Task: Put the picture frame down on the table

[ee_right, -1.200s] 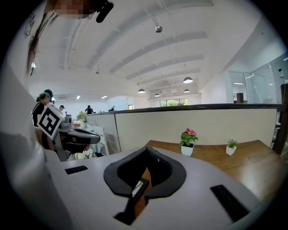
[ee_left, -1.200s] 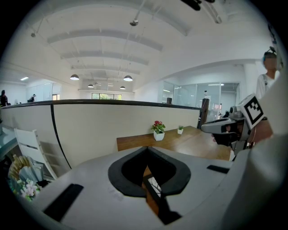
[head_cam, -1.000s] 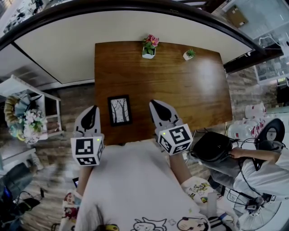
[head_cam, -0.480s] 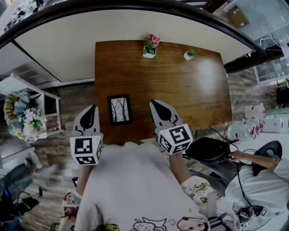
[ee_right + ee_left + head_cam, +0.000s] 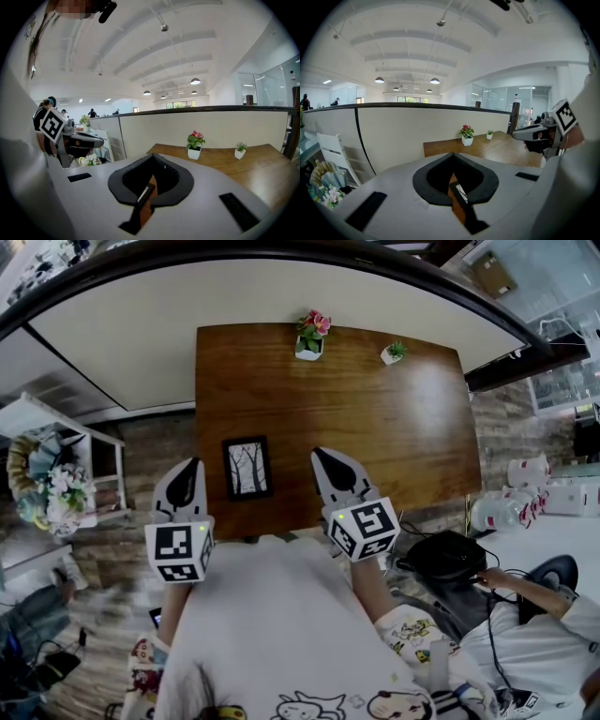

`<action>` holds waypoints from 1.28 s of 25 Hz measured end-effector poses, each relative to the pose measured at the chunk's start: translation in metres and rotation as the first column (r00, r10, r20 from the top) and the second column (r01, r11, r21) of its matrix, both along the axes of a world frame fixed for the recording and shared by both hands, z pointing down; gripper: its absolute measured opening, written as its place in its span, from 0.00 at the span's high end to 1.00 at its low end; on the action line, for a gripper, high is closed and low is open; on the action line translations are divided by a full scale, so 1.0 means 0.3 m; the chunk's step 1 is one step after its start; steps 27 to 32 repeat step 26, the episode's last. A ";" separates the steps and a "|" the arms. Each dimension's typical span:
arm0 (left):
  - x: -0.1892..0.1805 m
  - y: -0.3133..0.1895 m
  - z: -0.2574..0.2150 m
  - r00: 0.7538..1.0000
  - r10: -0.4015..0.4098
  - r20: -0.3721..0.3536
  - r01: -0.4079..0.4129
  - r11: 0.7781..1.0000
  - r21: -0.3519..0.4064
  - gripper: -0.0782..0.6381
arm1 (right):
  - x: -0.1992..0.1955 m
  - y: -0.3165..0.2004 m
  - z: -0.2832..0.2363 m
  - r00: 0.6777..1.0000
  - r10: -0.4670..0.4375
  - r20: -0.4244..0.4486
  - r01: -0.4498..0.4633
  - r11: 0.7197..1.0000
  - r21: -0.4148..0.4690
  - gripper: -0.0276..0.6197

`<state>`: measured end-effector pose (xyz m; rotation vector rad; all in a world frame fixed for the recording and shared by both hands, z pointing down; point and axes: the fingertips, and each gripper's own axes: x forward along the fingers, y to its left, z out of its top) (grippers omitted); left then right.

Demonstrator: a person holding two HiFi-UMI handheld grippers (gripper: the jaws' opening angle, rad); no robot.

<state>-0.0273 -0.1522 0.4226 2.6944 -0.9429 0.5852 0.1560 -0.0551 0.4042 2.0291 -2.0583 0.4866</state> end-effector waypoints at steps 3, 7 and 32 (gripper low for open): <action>0.001 0.001 0.002 1.000 0.001 0.001 -0.001 1.000 0.000 0.89 | 0.000 0.002 0.005 1.000 -0.002 0.000 0.002 1.000 -0.003 0.96; 0.005 0.001 0.002 1.000 0.002 0.000 -0.002 1.000 -0.004 0.89 | 0.001 0.001 0.008 1.000 -0.002 -0.001 0.002 1.000 -0.006 0.96; 0.024 0.014 0.007 1.000 0.005 0.008 -0.005 1.000 -0.005 0.89 | 0.019 0.017 0.021 1.000 0.001 0.005 -0.001 1.000 -0.012 0.96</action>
